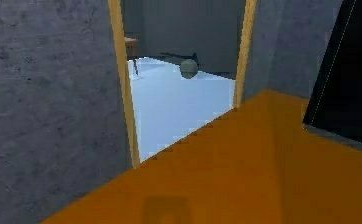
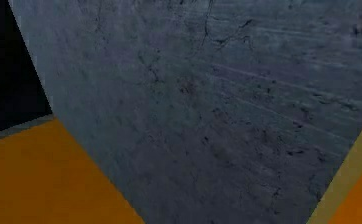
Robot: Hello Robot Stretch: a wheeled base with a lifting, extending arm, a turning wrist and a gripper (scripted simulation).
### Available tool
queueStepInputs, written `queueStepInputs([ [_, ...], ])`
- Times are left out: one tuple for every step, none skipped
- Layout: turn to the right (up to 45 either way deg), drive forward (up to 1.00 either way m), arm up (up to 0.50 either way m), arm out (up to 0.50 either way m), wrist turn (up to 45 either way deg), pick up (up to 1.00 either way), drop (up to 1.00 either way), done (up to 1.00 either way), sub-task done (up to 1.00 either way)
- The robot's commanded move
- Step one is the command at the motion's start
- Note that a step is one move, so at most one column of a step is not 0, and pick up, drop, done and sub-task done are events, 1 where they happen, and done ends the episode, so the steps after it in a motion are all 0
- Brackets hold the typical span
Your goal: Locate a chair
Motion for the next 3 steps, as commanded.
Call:
queueStepInputs([
  [0.0,1.00,0.00,0.00,0.0,0.00,0.00,0.00,0.00],
  [6.0,0.00,0.00,0.00,0.0,0.00,0.00,0.00,0.00],
  [3.0,0.00,0.00,0.00,0.0,0.00,0.00,0.00,0.00],
])
